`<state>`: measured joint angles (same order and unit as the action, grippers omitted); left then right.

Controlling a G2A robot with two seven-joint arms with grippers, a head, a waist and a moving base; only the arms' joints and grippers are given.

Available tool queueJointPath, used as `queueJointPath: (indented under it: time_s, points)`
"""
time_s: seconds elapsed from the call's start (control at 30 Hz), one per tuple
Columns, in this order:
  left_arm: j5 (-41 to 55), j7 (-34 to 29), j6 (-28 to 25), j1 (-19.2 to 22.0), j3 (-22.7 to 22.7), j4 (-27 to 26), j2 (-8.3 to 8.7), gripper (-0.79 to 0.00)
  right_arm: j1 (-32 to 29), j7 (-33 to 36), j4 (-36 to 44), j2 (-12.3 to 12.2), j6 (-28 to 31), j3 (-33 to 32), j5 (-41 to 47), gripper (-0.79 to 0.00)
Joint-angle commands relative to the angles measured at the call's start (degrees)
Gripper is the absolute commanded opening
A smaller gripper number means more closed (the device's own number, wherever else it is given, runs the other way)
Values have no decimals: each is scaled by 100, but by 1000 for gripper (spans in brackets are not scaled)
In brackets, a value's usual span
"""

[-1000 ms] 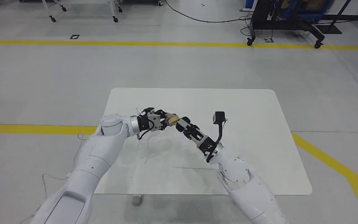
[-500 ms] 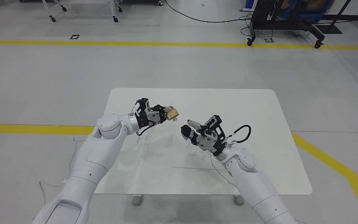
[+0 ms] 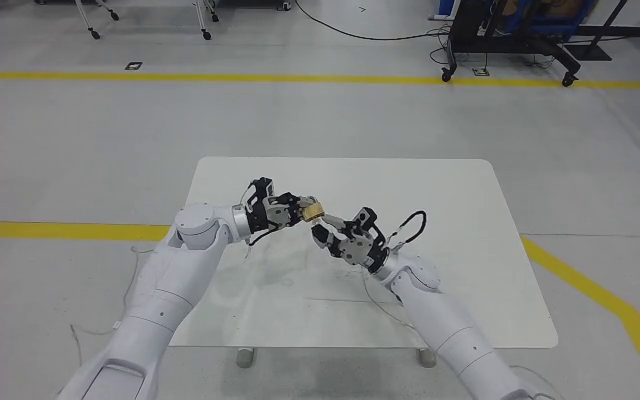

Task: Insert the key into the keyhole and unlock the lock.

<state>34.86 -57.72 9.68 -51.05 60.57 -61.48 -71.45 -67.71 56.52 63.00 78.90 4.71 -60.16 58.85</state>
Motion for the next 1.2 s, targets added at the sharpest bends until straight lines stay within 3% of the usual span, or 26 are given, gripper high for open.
queueJointPath:
  time_s: [0.0, 0.23, 0.3, 0.33, 0.73, 1.17]
  points:
    - [-3, -10, 13, 2, -5, -2, 0, -785, 27, 16, -32, 16, 26, 21, 11, -576]
    - [-33, -44, 29, 12, -36, -11, -4, -785, 98, -20, -122, 67, 128, 66, 41, -650]
    - [-34, -48, 28, 15, -38, -5, -4, -785, 107, -48, -136, 78, 166, 73, 26, -776]
    - [-34, -49, 27, 16, -39, -5, -5, -785, 107, -65, -140, 83, 192, 71, 24, -785]
    - [-388, 206, -98, 20, -62, -111, 14, -785, 24, -228, -55, 113, 409, -4, -8, -785]
    - [-1201, 1086, -783, -440, 191, -1011, 129, -785, 106, -95, -326, 229, 46, -23, 761, -785]
